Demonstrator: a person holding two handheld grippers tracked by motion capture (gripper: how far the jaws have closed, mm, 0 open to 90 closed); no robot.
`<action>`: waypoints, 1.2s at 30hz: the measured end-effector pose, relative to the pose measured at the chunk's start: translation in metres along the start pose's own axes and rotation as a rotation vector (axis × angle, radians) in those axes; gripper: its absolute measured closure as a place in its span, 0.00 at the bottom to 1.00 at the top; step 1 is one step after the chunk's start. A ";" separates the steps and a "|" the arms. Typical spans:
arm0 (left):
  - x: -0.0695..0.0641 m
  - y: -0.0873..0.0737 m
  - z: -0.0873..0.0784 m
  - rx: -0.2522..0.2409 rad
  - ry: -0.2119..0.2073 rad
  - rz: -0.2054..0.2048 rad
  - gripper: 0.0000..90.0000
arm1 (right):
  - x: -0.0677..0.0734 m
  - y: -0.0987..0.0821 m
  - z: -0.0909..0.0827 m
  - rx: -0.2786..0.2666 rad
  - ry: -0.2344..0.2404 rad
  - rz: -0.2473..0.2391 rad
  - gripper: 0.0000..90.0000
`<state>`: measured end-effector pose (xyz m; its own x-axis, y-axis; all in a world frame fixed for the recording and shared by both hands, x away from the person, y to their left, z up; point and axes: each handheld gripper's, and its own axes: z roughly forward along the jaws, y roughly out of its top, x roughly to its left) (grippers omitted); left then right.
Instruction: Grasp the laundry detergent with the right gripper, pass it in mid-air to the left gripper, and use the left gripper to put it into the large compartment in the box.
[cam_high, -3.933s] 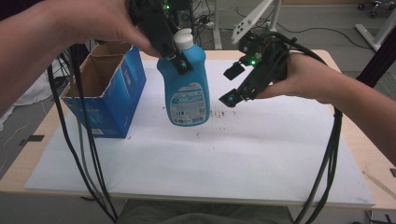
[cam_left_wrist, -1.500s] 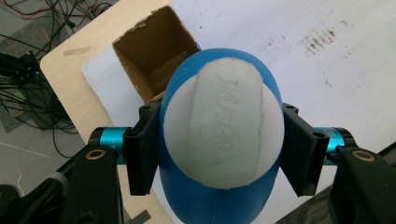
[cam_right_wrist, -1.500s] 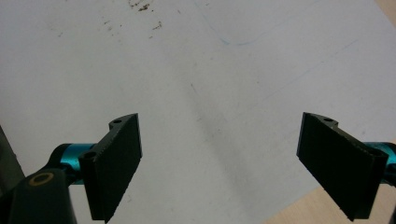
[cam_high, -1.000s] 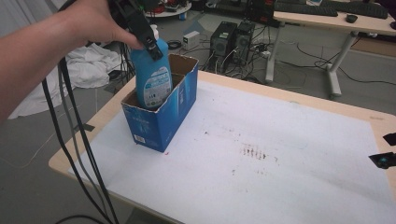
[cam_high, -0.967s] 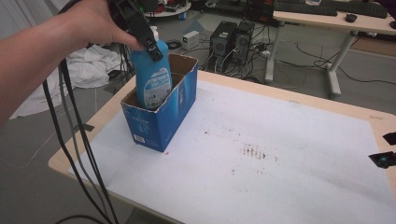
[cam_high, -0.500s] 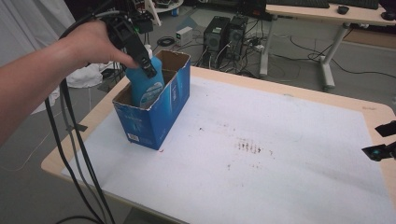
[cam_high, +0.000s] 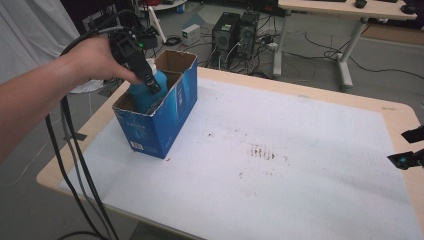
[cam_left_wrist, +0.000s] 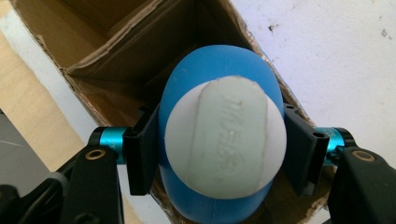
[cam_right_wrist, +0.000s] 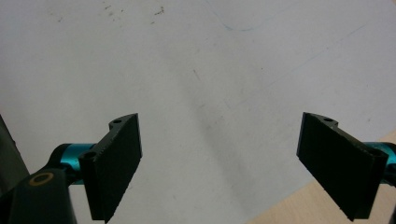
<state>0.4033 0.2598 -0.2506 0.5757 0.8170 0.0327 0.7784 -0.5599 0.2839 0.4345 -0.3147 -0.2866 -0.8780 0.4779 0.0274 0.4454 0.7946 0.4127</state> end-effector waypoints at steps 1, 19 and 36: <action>0.000 0.000 0.000 0.000 0.000 0.000 0.42 | 0.000 0.000 0.000 0.000 0.000 0.000 0.15; 0.001 -0.007 0.021 0.037 -0.004 0.063 0.42 | 0.001 -0.001 0.002 0.008 0.006 -0.002 0.15; 0.003 -0.008 0.026 0.027 -0.016 0.072 0.42 | 0.000 -0.002 0.004 0.015 0.011 0.001 0.15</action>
<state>0.4054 0.2630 -0.2775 0.6344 0.7722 0.0364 0.7412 -0.6209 0.2553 0.4346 -0.3151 -0.2906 -0.8794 0.4745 0.0383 0.4487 0.7995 0.3994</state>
